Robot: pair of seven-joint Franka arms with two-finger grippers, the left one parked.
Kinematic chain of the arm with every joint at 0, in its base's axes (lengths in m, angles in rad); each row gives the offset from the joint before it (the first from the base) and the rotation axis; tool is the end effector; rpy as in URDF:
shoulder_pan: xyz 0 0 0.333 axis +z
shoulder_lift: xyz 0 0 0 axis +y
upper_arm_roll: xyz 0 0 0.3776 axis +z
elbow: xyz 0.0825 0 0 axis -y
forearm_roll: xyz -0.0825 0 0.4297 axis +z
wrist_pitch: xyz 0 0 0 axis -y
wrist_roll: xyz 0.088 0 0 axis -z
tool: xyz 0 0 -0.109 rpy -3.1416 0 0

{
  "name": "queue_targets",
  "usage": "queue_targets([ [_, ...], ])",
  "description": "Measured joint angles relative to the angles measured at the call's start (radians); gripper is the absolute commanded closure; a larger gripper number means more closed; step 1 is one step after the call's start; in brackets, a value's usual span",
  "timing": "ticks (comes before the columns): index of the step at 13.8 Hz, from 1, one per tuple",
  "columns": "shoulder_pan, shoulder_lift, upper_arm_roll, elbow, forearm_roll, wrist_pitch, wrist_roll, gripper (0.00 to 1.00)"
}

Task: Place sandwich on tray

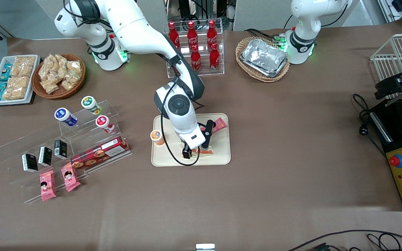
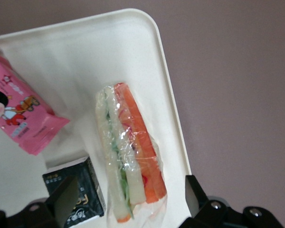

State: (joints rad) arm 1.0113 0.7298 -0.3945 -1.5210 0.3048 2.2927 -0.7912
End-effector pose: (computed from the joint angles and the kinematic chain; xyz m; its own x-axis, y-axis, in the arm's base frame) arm 0.6071 0.5135 0.2803 0.2431 0.9678 0.0659 0.9651 -0.2481 0.0836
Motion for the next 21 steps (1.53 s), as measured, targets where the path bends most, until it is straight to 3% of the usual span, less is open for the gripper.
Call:
queue_targets([
  [6,-0.014,-0.138,-0.019,0.027,0.019,-0.205,0.004,0.0],
  [12,-0.132,-0.357,-0.023,0.038,0.056,-0.448,0.05,0.0],
  [17,-0.156,-0.547,-0.018,0.039,0.059,-0.564,0.425,0.0],
  [21,-0.268,-0.628,-0.018,0.037,0.059,-0.65,0.68,0.0],
])
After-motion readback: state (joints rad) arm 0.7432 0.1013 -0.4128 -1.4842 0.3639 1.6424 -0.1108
